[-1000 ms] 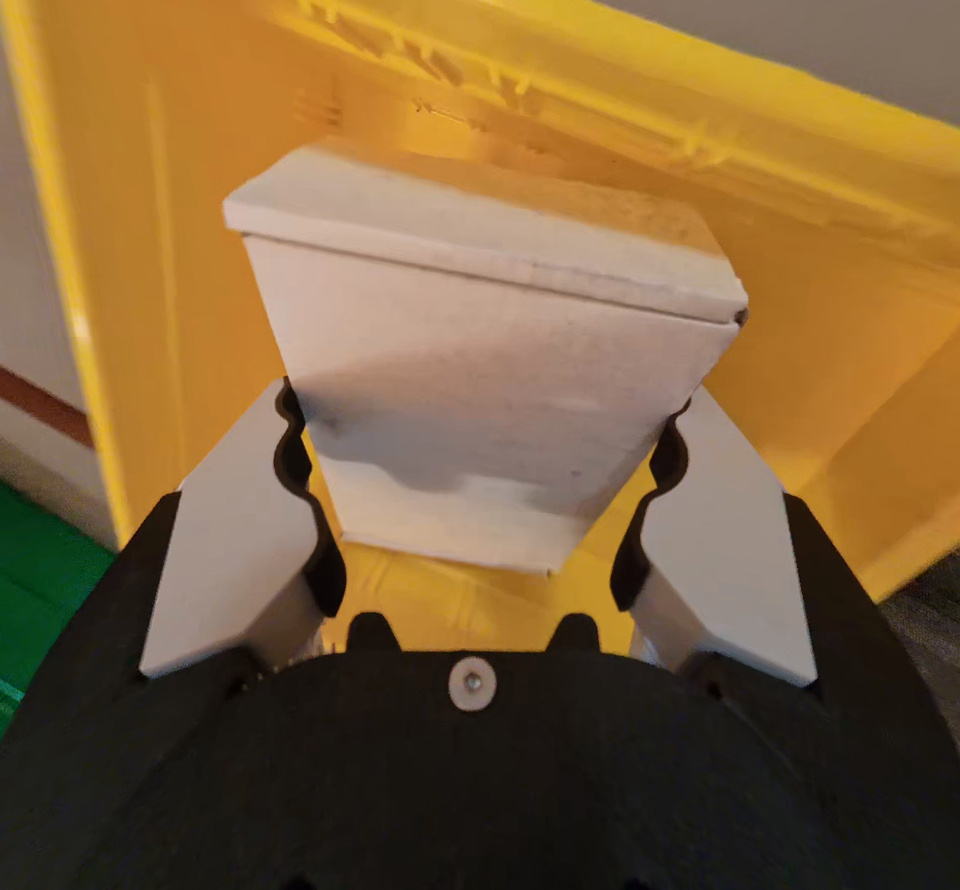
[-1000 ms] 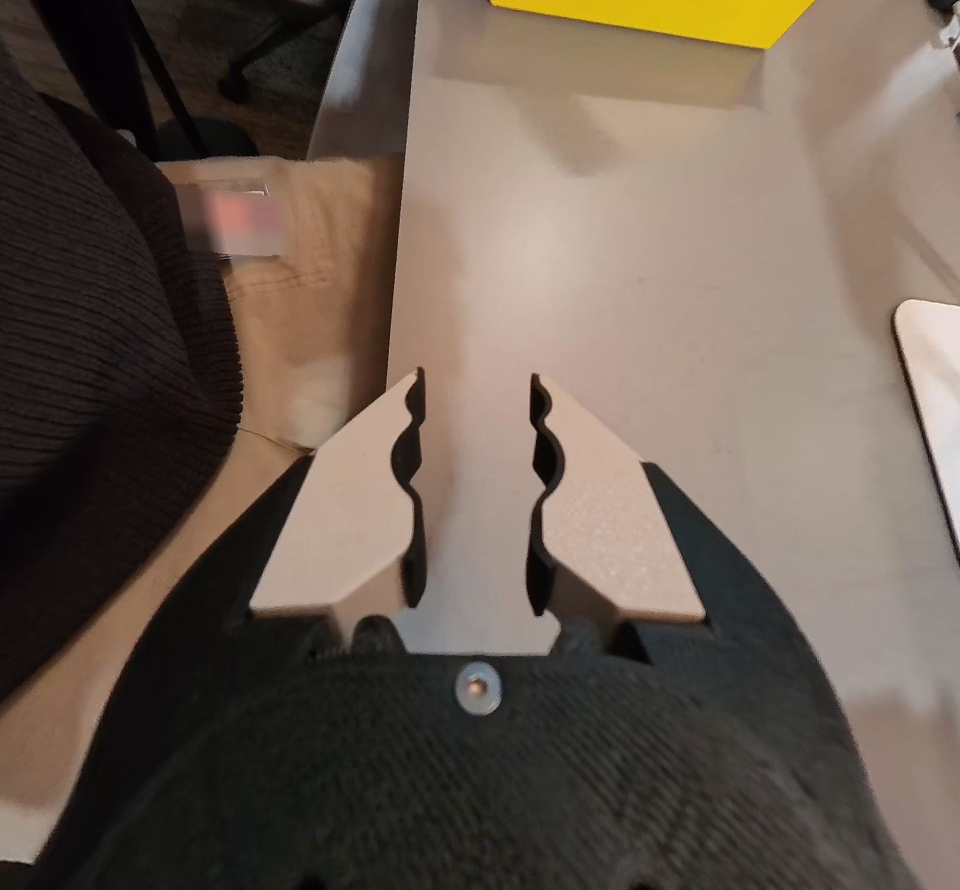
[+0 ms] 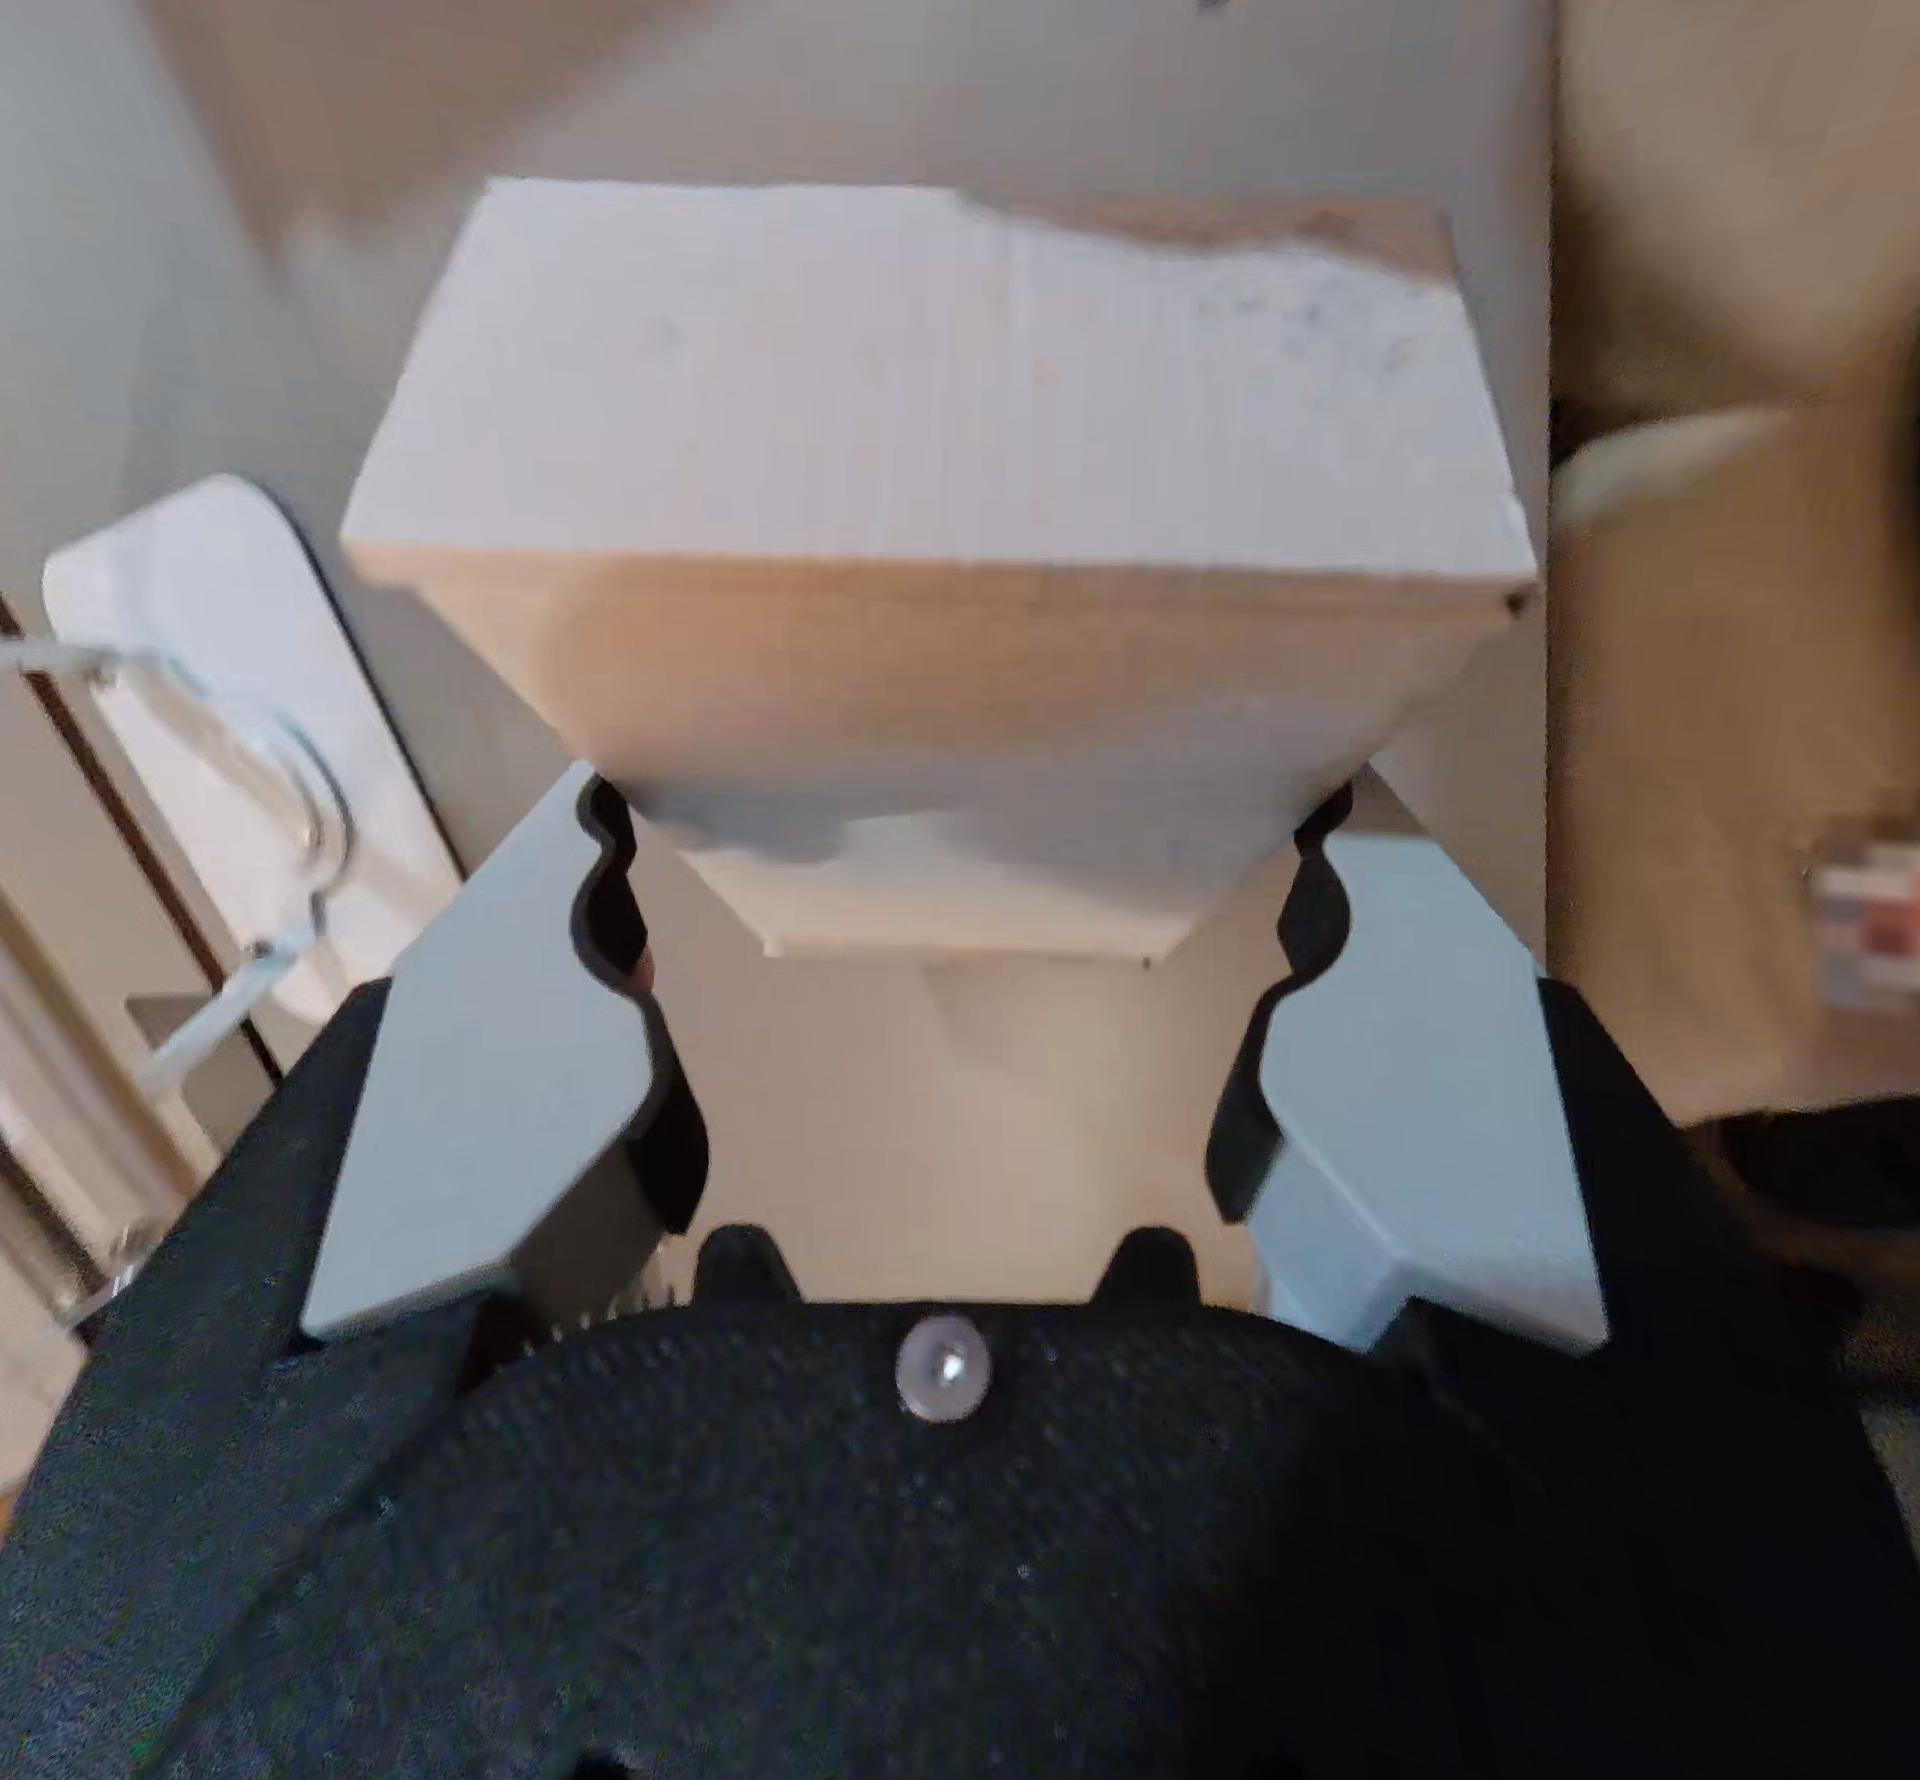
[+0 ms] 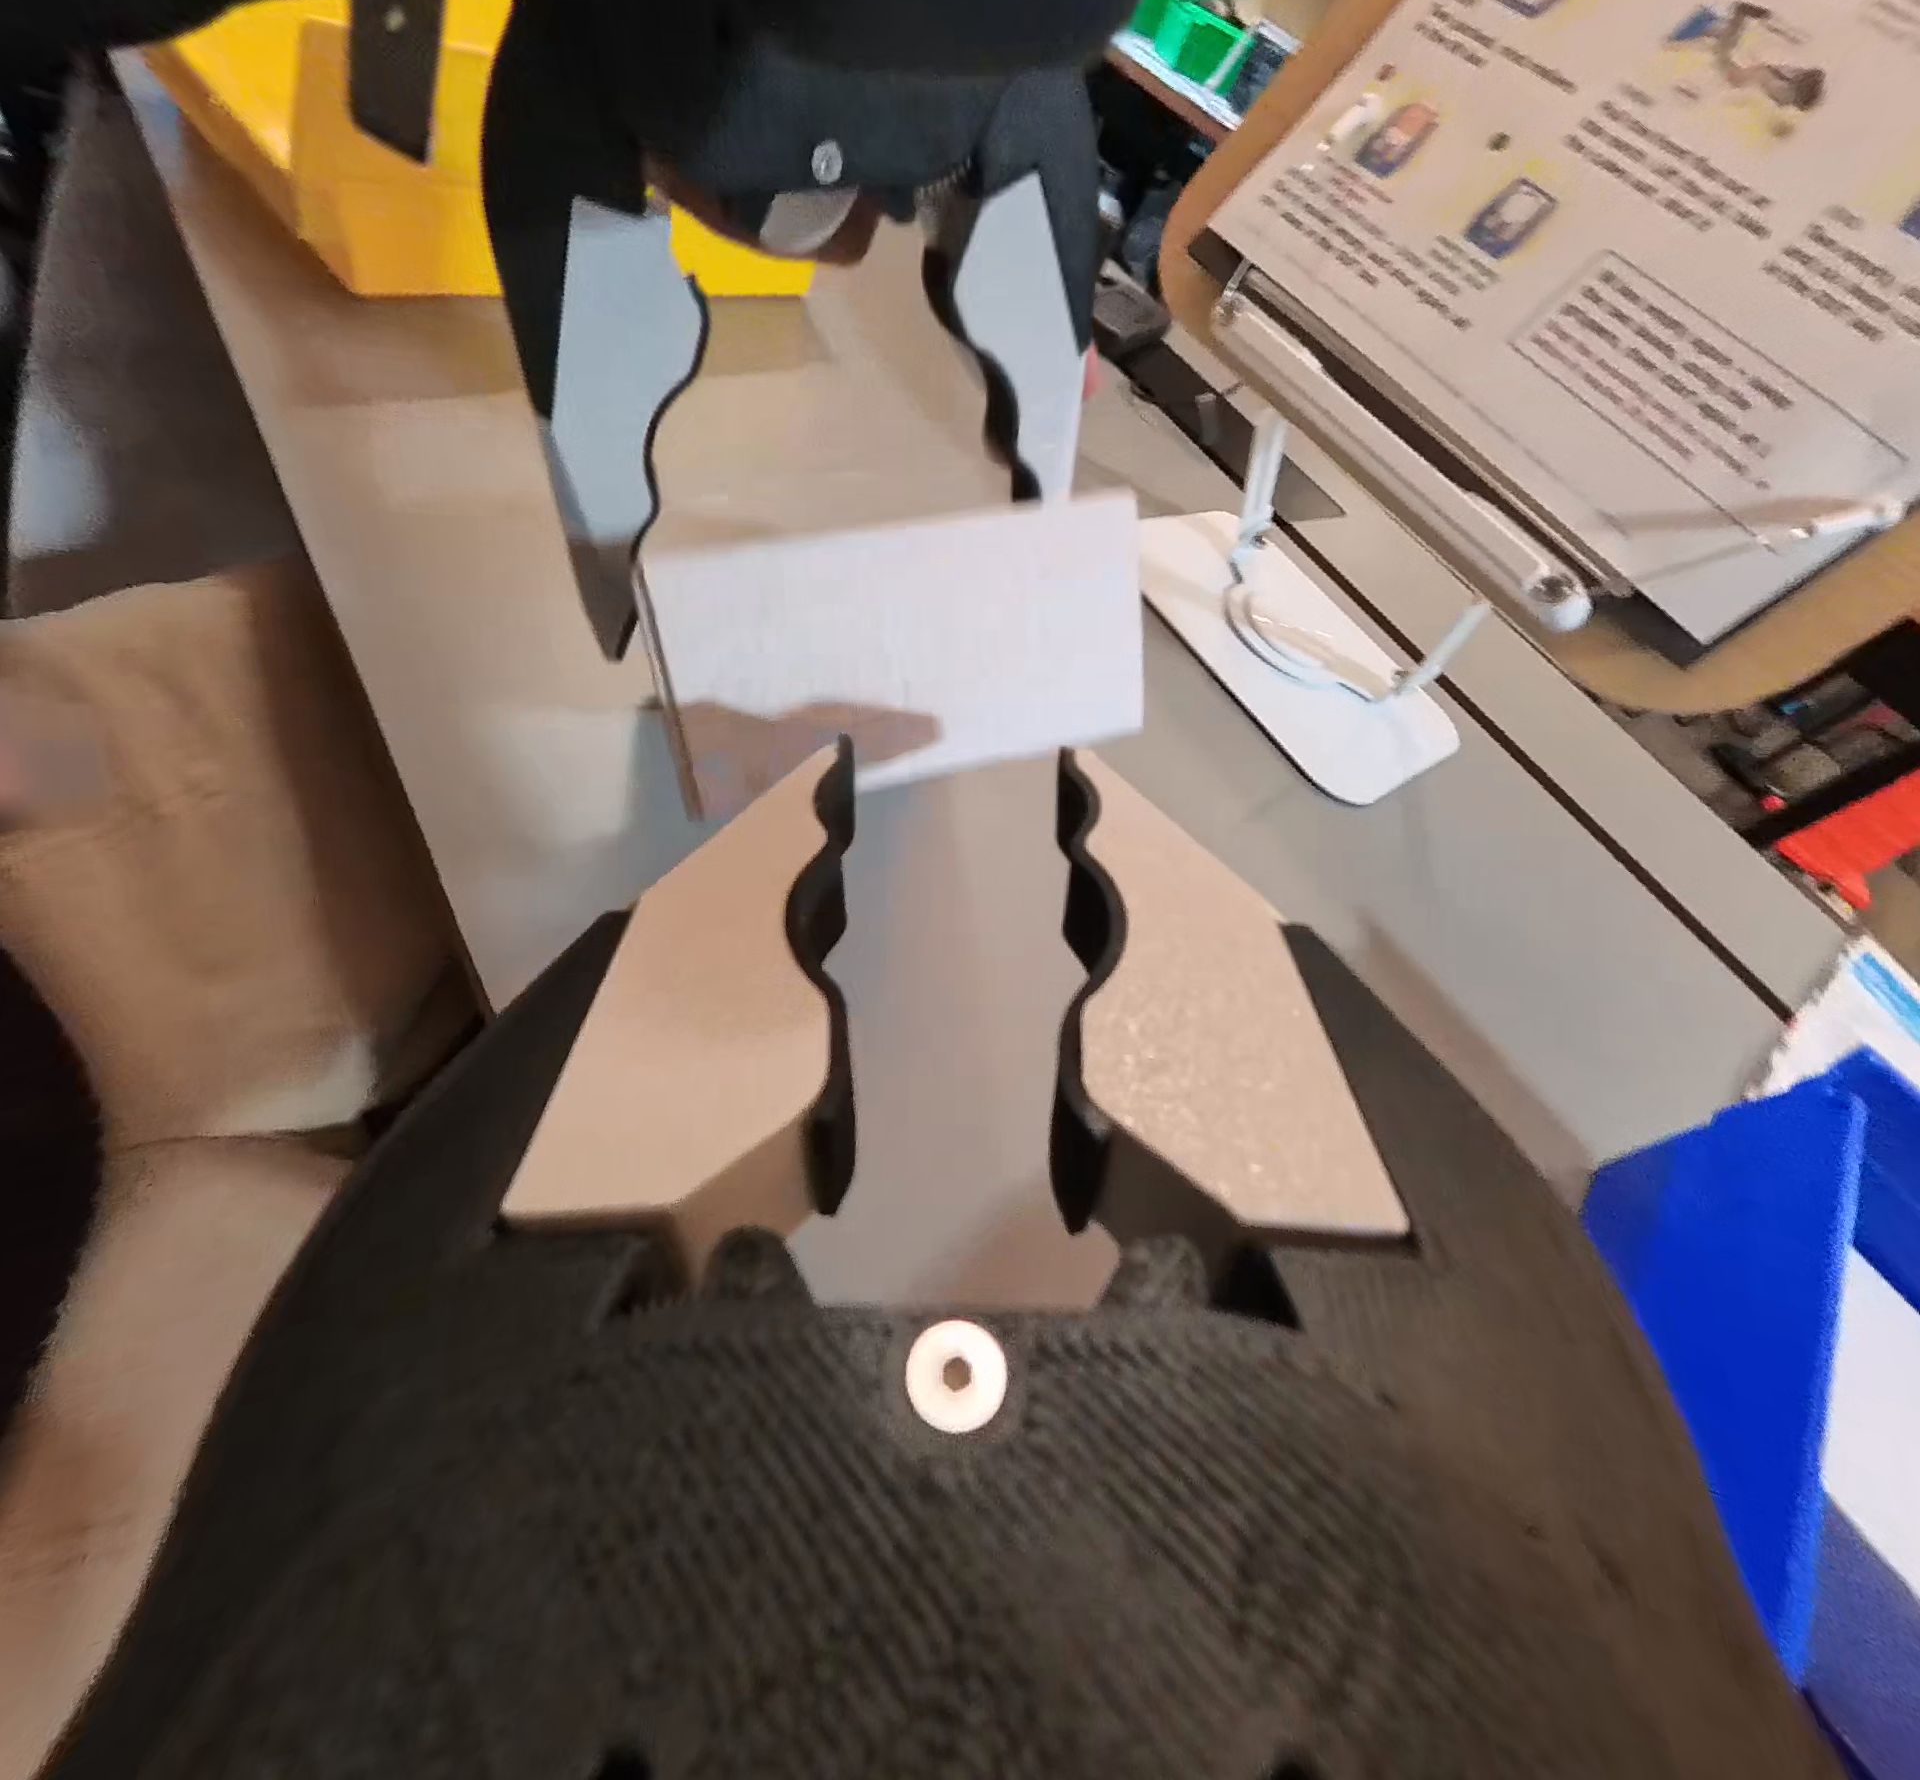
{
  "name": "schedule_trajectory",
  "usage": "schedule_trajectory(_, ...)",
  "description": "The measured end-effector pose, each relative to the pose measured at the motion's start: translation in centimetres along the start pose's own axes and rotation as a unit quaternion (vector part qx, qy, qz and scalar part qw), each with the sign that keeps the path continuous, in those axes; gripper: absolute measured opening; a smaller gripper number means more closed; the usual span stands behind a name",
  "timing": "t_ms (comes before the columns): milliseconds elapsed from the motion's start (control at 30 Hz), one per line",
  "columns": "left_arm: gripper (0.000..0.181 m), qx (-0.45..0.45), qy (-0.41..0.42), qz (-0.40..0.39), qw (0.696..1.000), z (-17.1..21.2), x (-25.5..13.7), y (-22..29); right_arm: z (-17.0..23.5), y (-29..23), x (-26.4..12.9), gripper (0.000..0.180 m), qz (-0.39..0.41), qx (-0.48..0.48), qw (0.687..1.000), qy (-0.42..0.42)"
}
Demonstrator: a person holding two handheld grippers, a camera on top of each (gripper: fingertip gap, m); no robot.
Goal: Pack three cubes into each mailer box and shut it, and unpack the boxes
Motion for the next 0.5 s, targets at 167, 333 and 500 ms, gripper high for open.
schedule_trajectory(167, 0.125, 0.026, 0.011, 0.017, 0.999, -4.9, 4.4, -0.1, 1.6, 1.8, -0.4, 0.039, 0.045, 0.023, 0.998, -0.033)
schedule_trajectory(333, 0.125, -0.008, 0.033, 0.013, 0.999, -6.7, 6.6, -0.9, 2.2, 0.9, -0.7, 0.047, 0.02, 0.025, 0.999, -0.017)
schedule_trajectory(500, 0.116, -0.054, 0.061, -0.055, 0.995, -5.1, 5.7, -2.6, 2.6, 0.6, -0.3, 0.06, 0.017, 0.018, 1.0, -0.009)
Point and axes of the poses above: each gripper's, where its closed fingertips meet, x out along the fingers, z out of its underside, y = z × x across the jaws, the point moved 1 cm from there along -x, back along the fingers, and after that the axes turned 7 degrees about x, right-handed, at the moved point
